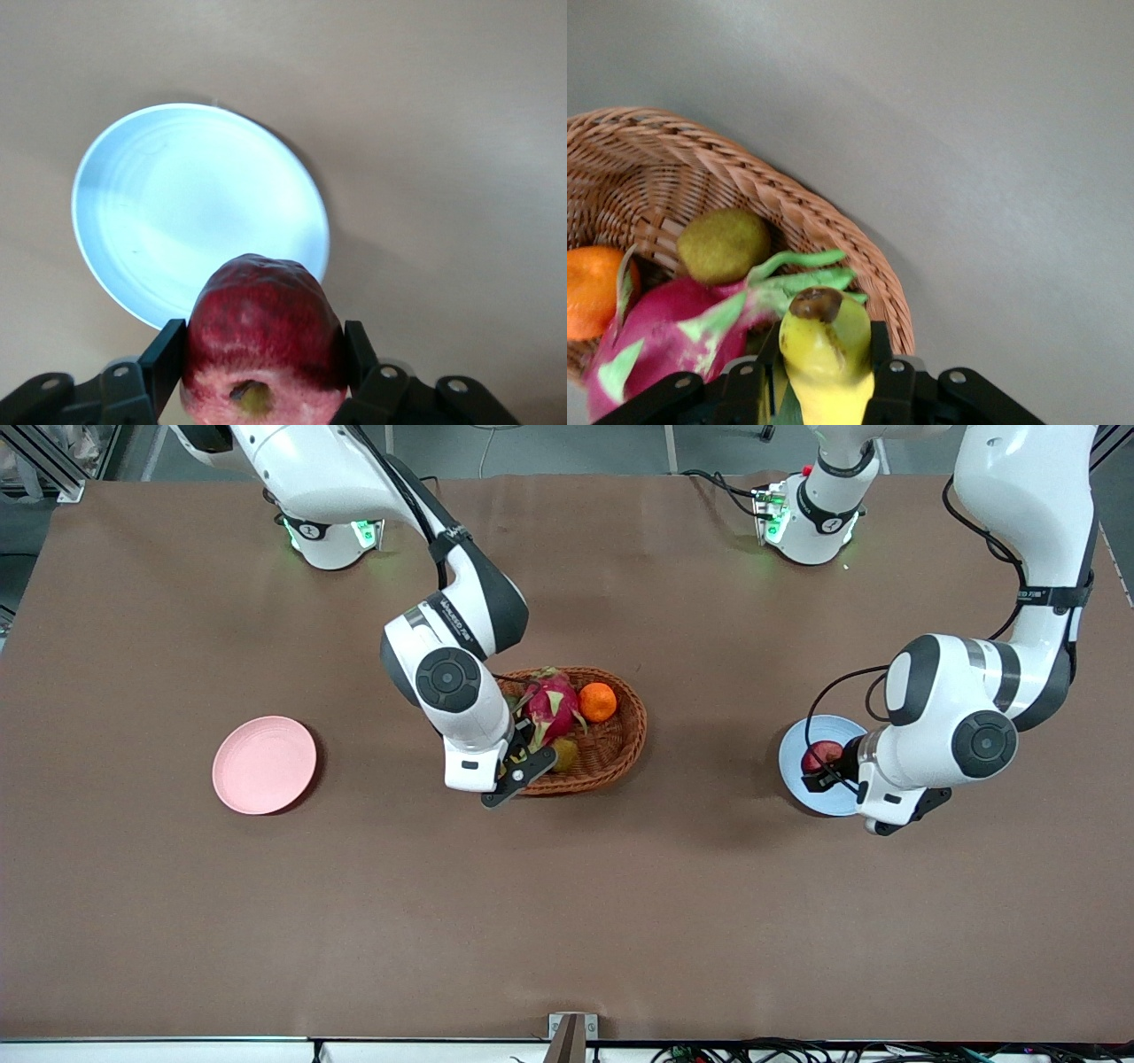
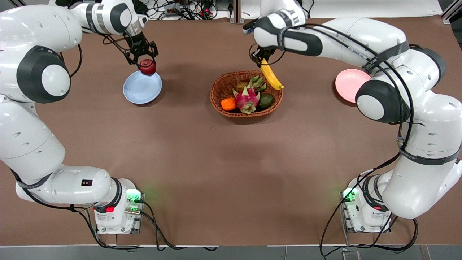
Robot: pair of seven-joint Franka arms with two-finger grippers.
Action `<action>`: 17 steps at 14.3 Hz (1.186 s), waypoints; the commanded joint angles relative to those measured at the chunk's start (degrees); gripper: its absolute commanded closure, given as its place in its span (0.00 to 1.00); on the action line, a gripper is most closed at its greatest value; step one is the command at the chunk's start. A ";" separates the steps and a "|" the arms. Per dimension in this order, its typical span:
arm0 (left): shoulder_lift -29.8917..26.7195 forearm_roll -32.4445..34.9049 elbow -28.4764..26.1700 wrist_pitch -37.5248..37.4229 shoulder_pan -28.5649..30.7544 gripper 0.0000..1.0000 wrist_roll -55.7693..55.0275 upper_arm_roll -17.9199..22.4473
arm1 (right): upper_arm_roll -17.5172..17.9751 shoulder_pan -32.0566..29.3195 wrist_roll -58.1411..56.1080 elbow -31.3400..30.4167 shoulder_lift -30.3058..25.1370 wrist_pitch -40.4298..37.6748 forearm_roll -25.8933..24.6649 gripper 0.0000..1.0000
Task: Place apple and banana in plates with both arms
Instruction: 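Carry the apple to the blue plate with the left gripper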
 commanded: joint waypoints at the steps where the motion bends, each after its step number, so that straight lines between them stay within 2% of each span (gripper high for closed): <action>1: -1.24 3.67 -5.02 4.57 2.40 0.54 -0.02 -0.58 | 0.11 -3.50 0.56 1.18 -2.35 -6.40 0.89 0.94; 4: -0.89 4.39 -9.41 11.07 3.38 0.54 1.47 -0.50 | 0.46 -14.90 2.50 1.09 -3.41 -13.61 5.45 0.94; 6: -0.45 4.39 -10.39 12.50 4.60 0.53 1.90 -0.67 | 0.02 -19.93 2.85 0.74 -3.68 -16.52 5.56 0.95; 8: 0.43 4.39 -10.48 12.50 4.96 0.48 3.66 -0.67 | -1.02 -23.45 3.02 -0.57 -3.68 -16.62 4.60 0.97; 9: 0.69 4.39 -10.48 12.50 4.96 0.41 3.93 -0.67 | -1.99 -24.77 2.94 -1.54 -3.76 -16.71 4.16 0.97; 10: 0.61 4.39 -10.40 12.50 4.96 0.18 3.93 -0.67 | -3.22 -25.31 2.94 -2.24 -4.20 -17.58 4.06 0.97; 11: 0.43 4.39 -10.31 12.24 4.96 0.00 3.93 -0.67 | -4.88 -25.49 3.02 -3.12 -4.64 -18.46 4.06 0.97; 14: -1.05 4.39 -9.87 10.92 5.23 0.00 3.93 -0.76 | -8.23 -25.66 3.03 -5.75 -4.65 -17.77 3.54 0.97; 17: -6.05 4.39 -8.82 8.29 5.05 0.00 4.02 -0.93 | -8.33 -27.15 2.50 -8.40 -4.56 -15.14 1.25 0.96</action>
